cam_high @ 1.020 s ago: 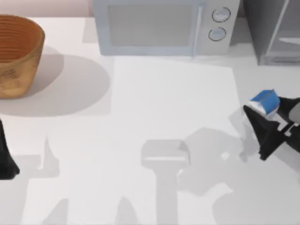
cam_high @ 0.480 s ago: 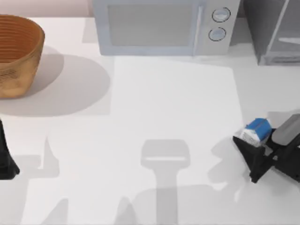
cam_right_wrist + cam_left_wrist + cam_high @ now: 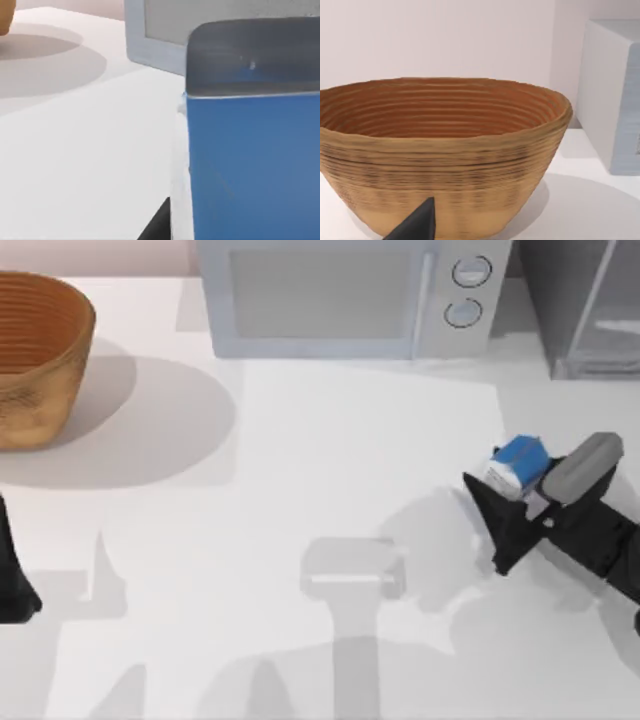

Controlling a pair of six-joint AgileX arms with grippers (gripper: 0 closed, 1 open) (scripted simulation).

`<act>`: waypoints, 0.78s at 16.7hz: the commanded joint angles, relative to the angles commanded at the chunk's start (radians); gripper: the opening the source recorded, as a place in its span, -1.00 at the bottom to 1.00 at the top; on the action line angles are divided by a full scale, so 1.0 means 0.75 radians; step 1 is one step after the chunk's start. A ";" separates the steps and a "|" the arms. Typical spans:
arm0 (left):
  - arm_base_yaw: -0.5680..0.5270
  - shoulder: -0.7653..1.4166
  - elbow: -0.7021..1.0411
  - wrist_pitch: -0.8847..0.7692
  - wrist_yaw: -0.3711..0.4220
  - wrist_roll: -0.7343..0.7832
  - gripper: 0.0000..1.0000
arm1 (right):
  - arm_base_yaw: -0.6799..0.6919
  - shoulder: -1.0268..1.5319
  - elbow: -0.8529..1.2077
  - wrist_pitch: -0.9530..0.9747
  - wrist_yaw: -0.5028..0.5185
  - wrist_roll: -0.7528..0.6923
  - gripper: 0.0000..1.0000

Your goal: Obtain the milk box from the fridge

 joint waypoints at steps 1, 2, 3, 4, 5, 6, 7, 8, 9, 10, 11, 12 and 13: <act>0.000 0.000 0.000 0.000 0.000 0.000 1.00 | 0.021 -0.010 0.030 -0.002 0.017 0.003 -1.00; 0.000 0.000 0.000 0.000 0.000 0.000 1.00 | 0.034 -0.015 0.046 -0.002 0.027 0.005 -1.00; 0.000 0.000 0.000 0.000 0.000 0.000 1.00 | 0.036 -0.016 0.049 -0.002 0.029 0.005 -1.00; 0.000 0.000 0.000 0.000 0.000 0.000 1.00 | 0.036 -0.016 0.049 -0.002 0.029 0.005 -1.00; 0.000 0.000 0.000 0.000 0.000 0.000 1.00 | 0.036 -0.016 0.049 -0.002 0.029 0.005 -1.00; 0.000 0.000 0.000 0.000 0.000 0.000 1.00 | 0.036 -0.016 0.049 -0.002 0.029 0.005 -1.00; 0.000 0.000 0.000 0.000 0.000 0.000 1.00 | 0.036 -0.016 0.049 -0.002 0.029 0.005 -0.85; 0.000 0.000 0.000 0.000 0.000 0.000 1.00 | 0.036 -0.016 0.049 -0.002 0.029 0.005 -0.70; 0.000 0.000 0.000 0.000 0.000 0.000 1.00 | 0.036 -0.016 0.049 -0.002 0.029 0.005 -0.55; 0.000 0.000 0.000 0.000 0.000 0.000 1.00 | 0.036 -0.016 0.049 -0.002 0.029 0.005 -0.40; 0.000 0.000 0.000 0.000 0.000 0.000 1.00 | 0.036 -0.016 0.049 -0.002 0.029 0.005 -0.25; 0.000 0.000 0.000 0.000 0.000 0.000 1.00 | 0.036 -0.016 0.049 -0.002 0.029 0.005 -0.10; 0.000 0.000 0.000 0.000 0.000 0.000 1.00 | 0.036 -0.016 0.049 -0.002 0.029 0.005 0.06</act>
